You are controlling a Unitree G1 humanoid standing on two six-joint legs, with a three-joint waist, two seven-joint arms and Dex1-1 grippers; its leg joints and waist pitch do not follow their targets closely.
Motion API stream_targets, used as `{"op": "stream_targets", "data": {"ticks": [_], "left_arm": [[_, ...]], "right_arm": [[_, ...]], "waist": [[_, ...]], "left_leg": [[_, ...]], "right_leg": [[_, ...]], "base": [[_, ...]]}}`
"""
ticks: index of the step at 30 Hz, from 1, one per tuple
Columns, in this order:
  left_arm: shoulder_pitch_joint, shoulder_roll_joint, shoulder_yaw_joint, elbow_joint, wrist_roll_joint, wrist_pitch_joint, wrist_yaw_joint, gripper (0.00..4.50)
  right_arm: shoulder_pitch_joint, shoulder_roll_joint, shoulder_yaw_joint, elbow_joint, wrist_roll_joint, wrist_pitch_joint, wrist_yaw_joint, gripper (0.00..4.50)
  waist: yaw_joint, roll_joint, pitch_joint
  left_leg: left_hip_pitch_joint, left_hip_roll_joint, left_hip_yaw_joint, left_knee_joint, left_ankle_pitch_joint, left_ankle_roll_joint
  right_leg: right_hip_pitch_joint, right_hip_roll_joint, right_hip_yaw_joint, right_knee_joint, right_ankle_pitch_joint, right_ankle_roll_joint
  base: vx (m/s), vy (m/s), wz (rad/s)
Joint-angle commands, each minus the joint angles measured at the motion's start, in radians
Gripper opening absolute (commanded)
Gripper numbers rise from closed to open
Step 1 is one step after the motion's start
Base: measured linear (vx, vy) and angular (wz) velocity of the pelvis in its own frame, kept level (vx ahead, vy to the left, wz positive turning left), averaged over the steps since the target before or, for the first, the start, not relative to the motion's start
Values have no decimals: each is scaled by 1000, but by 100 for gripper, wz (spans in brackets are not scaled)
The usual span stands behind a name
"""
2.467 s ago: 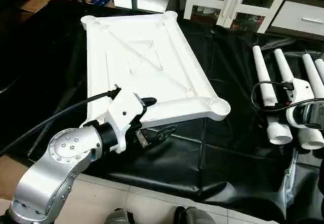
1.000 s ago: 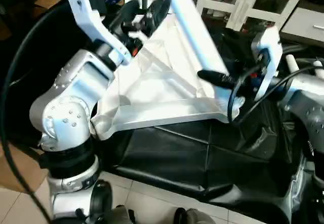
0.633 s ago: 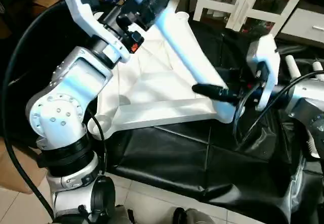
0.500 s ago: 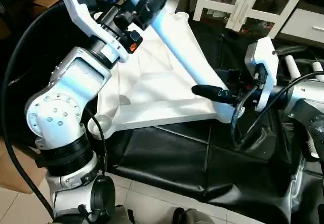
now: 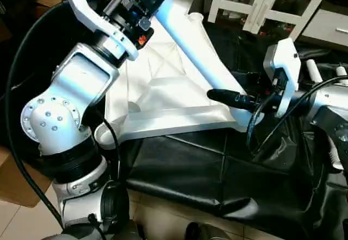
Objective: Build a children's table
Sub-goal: Pick table leg
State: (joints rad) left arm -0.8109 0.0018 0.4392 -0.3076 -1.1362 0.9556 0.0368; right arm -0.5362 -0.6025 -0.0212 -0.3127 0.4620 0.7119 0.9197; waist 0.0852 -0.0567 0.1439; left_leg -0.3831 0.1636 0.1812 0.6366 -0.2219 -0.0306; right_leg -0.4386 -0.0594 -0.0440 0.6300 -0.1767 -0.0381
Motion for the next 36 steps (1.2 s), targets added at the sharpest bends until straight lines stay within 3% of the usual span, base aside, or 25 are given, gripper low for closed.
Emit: {"op": "stream_targets", "data": {"ticks": [1, 9, 11, 21, 22, 23, 26, 30, 31, 32, 33, 36], "left_arm": [[-4, 9, -9, -3, -37, 10, 20, 261], [2, 26, -19, -1, -74, 6, 43, 207], [3, 29, -20, 3, -84, -1, 58, 175], [3, 39, -33, 16, -92, -16, 71, 162], [2, 40, -34, 17, -93, -17, 71, 162], [-1, 42, -33, 20, -87, -25, 72, 162], [-9, 52, -35, 25, -74, -43, 69, 162], [-13, 58, -35, 27, -65, -57, 62, 162], [-12, 64, -39, 25, -56, -62, 63, 162], [-14, 84, -37, 38, -35, -72, 58, 162], [-14, 84, -37, 38, -35, -72, 58, 162], [-19, 126, -26, 71, -14, -85, 42, 162]], "right_arm": [[-5, -14, 4, -12, -2, -17, -9, 186], [-6, -14, 6, -9, -8, -29, -16, 186], [-5, -14, 6, -8, -9, -33, -18, 186], [6, -18, 1, -12, -12, -45, -25, 185], [7, -17, 0, -13, -11, -44, -26, 241], [6, -13, -2, -10, -7, -40, -31, 255], [7, -9, -10, -8, 1, -33, -40, 257], [8, 0, -36, -12, 25, -15, -53, 300], [8, 3, -49, -16, 40, -7, -56, 300], [-2, 14, -125, -21, 116, 37, -72, 322], [-2, 14, -125, -21, 116, 37, -72, 332], [-19, 9, -279, 2, 231, 85, -102, 352]], "waist": [[-4, -14, -89], [-5, -12, -89], [-5, -9, -89], [-6, -9, -89], [-6, -9, -88], [-6, -9, -89], [-7, -6, -88], [-8, -6, -89], [-7, -2, -87], [-8, -3, -86], [-8, -1, -85], [-6, 2, -83]], "left_leg": [[18, 54, -22, -60, 108, 135], [17, 54, -23, -60, 112, 128], [18, 53, -22, -59, 109, 126], [19, 53, -22, -60, 107, 121], [18, 54, -22, -60, 108, 121], [19, 54, -22, -60, 109, 121], [20, 53, -22, -60, 105, 116], [20, 54, -22, -60, 106, 115], [19, 53, -22, -61, 107, 114], [20, 53, -21, -61, 101, 113], [20, 52, -22, -62, 98, 116], [22, 51, -21, -64, 93, 112]], "right_leg": [[68, -74, 52, -55, -87, -222], [69, -72, 51, -53, -83, -213], [68, -73, 51, -54, -87, -213], [70, -71, 52, -53, -70, -216], [70, -71, 52, -53, -67, -218], [70, -72, 52, -52, -65, -218], [69, -70, 52, -53, -68, -216], [70, -71, 52, -52, -53, -219], [69, -71, 53, -52, -51, -221], [70, -70, 52, -53, -54, -221], [70, -69, 53, -54, -55, -221], [68, -66, 51, -56, -64, -214]], "base": [[0, 0, 0], [0, 0, 0], [0, 0, 0], [0, 0, 0], [0, 0, 0], [0, 0, 0], [0, 0, 0], [0, 0, 0], [0, 0, 0], [0, 0, 0], [0, 0, 0], [0, 0, 0]]}}
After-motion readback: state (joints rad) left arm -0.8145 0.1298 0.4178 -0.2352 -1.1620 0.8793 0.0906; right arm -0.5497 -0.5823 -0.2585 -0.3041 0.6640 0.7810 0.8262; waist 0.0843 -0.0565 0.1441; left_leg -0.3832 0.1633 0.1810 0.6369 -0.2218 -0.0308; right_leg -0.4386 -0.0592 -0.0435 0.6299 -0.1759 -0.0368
